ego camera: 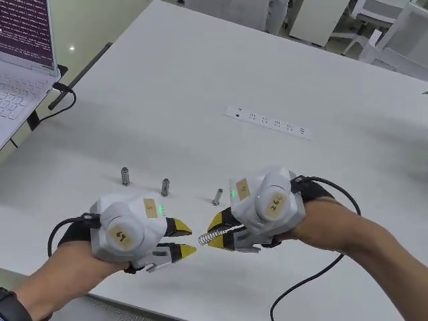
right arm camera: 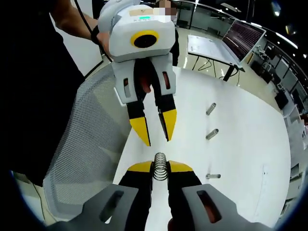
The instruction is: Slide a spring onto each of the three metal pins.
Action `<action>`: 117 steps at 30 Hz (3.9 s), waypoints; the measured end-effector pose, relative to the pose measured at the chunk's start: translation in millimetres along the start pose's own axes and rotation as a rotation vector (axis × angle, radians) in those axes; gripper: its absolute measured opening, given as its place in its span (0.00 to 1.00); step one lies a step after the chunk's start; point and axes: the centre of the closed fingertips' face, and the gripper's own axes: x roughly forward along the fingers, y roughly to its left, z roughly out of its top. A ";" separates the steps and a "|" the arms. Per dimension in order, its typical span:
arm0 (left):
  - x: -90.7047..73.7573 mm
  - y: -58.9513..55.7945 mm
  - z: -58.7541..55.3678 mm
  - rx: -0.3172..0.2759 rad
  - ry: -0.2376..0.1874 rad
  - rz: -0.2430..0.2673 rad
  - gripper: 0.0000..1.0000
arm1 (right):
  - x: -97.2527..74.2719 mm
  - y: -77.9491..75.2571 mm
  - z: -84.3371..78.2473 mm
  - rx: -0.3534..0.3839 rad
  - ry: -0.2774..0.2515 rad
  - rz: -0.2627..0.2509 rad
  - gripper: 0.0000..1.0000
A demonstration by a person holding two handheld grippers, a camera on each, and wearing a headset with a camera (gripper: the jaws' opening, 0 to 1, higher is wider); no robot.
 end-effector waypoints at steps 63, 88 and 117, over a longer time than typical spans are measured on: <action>-112.9 95.3 -58.5 -0.391 -0.079 0.474 0.48 | 35.9 -139.6 -72.8 0.196 0.179 -0.146 0.09; -112.9 100.0 -62.3 -0.403 -0.076 0.467 0.46 | 66.7 -143.2 -77.1 0.161 0.232 -0.080 0.09; -112.3 105.8 -64.3 -0.397 -0.074 0.449 0.45 | 94.6 -136.5 -91.2 0.206 0.256 -0.050 0.14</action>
